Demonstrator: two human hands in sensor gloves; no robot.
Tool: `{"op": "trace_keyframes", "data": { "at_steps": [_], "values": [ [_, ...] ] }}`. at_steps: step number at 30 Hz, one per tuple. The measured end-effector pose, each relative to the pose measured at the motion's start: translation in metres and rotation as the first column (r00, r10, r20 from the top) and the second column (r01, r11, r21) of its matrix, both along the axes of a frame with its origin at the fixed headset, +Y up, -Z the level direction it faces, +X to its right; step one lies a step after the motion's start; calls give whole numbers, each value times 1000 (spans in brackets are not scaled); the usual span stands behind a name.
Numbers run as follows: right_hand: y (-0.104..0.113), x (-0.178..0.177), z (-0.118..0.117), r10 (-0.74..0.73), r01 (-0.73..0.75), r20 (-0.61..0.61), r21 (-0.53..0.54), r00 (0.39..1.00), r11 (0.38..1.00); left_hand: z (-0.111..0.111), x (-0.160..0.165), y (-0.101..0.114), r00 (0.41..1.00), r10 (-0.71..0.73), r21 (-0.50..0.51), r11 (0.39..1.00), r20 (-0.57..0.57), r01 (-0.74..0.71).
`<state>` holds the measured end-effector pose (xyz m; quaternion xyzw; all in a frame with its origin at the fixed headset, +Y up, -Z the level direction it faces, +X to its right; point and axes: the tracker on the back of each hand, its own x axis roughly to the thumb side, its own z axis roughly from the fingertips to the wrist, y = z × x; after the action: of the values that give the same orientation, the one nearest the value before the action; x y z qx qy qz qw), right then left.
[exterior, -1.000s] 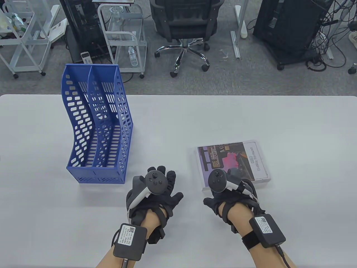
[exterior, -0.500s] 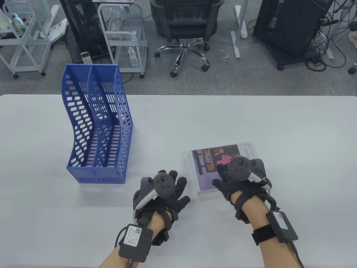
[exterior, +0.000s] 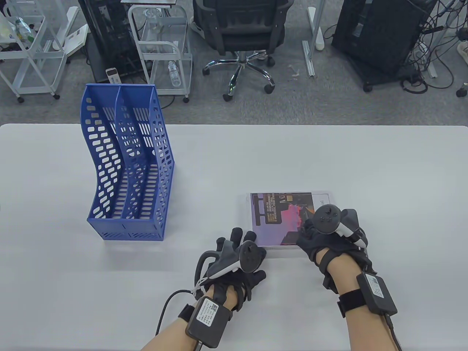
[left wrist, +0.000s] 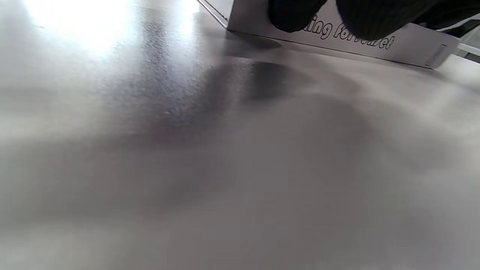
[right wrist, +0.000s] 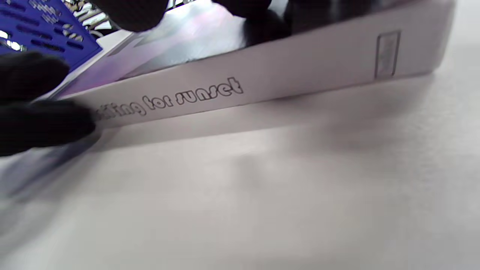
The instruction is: Insert the book into the document holder
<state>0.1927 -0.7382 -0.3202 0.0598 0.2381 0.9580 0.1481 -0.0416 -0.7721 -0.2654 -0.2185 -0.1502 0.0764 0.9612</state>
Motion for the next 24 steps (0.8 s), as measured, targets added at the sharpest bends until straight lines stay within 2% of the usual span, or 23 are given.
{"op": "trace_keyframes", "data": {
  "at_steps": [3, 6, 14, 19, 24],
  "values": [
    [7, -26, 9, 73, -73, -91, 7, 993, 997, -9, -12, 0, 997, 34, -13, 999, -70, -35],
    [12, -48, 19, 72, -73, -165, 1, 984, 997, -16, -23, -3, 993, 26, -26, 999, -119, -29],
    [15, -95, 45, -103, 78, -329, -89, 939, 993, -26, -41, -7, 981, 29, -54, 998, -194, -40],
    [15, -110, 55, -109, 72, -384, -109, 917, 991, -29, -44, -9, 978, 27, -63, 997, -207, -41],
    [21, -103, 51, -126, 101, -374, -85, 919, 991, -29, -45, -6, 977, 43, -63, 996, -207, -58]
  ]
}}
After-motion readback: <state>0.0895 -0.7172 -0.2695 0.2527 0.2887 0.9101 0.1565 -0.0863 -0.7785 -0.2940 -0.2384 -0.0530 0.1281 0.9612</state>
